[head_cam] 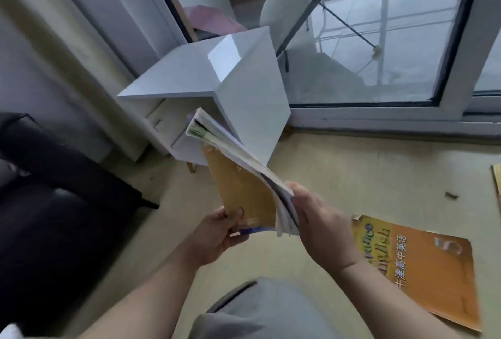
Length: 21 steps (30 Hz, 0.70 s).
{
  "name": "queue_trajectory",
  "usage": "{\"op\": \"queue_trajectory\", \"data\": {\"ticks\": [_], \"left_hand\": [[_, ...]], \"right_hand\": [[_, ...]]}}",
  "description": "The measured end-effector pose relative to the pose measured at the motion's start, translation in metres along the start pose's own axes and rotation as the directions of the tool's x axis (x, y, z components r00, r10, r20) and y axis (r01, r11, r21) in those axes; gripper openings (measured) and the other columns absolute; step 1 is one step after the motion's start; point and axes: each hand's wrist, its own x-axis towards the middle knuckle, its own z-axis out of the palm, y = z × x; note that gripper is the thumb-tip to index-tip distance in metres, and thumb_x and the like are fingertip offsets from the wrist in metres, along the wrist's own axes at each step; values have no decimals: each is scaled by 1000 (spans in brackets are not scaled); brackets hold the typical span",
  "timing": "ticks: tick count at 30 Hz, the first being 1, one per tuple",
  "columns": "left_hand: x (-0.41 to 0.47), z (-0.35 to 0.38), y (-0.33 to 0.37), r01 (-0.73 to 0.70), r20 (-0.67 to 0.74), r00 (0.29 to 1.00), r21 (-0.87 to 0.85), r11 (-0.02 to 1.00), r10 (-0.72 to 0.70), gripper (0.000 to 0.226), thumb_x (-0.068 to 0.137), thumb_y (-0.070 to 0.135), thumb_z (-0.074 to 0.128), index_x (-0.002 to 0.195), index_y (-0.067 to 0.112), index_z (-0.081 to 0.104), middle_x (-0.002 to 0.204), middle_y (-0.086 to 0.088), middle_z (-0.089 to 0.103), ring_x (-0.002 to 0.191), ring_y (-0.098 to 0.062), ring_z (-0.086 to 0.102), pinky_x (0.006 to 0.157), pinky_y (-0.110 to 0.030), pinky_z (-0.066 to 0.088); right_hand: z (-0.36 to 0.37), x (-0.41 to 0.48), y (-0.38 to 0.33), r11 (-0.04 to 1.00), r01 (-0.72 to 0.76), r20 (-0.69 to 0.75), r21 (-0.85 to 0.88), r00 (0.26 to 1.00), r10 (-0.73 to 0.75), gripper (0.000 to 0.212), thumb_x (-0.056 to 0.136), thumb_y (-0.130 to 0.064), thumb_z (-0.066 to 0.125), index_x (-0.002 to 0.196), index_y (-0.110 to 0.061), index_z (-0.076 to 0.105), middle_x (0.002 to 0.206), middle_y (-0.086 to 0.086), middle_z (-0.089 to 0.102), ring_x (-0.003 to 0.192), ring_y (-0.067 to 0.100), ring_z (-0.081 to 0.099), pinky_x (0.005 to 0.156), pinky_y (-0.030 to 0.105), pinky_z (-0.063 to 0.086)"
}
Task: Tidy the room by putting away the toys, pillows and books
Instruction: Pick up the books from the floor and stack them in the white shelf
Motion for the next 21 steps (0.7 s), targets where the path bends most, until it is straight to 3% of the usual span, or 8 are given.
{"op": "queue_trajectory", "data": {"ticks": [1,5,7,9,12,15,18,21], "left_hand": [[7,-18,-7,4,-6,1000,-38,999,-4,20,100,22,59,115,9,62,96,-5,76,87,-17,73,80,-39,62],[39,-81,-28,47,-48,997,-124,991,-53,26,103,24,56,125,11,61,119,-15,73,106,-30,71,85,-56,60],[59,-116,-38,71,-97,992,-157,985,-87,27,104,24,55,127,11,60,115,-15,75,99,-31,72,77,-51,62],[75,-141,-34,62,-174,982,-89,994,-77,24,106,26,53,125,13,60,103,-11,77,88,-29,73,67,-45,61],[110,-192,-8,-16,-404,914,43,999,32,19,107,21,51,118,10,61,97,-14,74,81,-35,73,55,-39,58],[146,-246,37,-81,-549,818,187,979,173,14,108,20,49,116,14,59,92,-12,72,77,-39,74,50,-36,58],[184,-288,68,-122,-527,829,158,980,188,18,107,15,50,122,15,60,89,-14,74,60,-26,74,48,-28,56],[223,-309,75,-77,-424,899,90,993,108,24,101,-1,55,122,9,58,91,-12,70,56,-18,70,45,-20,51]], "right_hand": [[20,9,-4,999,30,46,-30,999,-29,42,97,-31,46,139,-25,50,107,5,71,66,33,65,48,32,48],[92,43,-18,997,26,231,-71,973,-9,45,95,-33,47,140,-24,53,97,0,66,66,28,58,49,31,43],[134,62,-27,992,-121,318,-34,940,126,38,98,-30,48,135,-31,50,91,-3,64,70,26,59,54,37,48],[160,80,-35,905,-416,331,94,870,366,29,101,-21,48,125,-36,54,85,-5,65,71,23,62,59,44,56],[209,119,-39,588,-772,371,239,633,680,28,102,-14,43,114,-33,60,96,2,67,66,28,62,43,42,56],[252,156,-24,451,-850,299,271,520,800,31,106,-17,43,134,-21,55,125,3,58,70,25,62,38,28,50],[283,174,-2,265,-910,278,318,357,892,21,107,-23,45,124,-16,55,114,9,62,58,24,65,39,25,48],[310,173,7,-107,-903,353,416,52,934,17,104,-11,47,117,-10,58,89,9,64,52,18,59,41,22,47]]}}
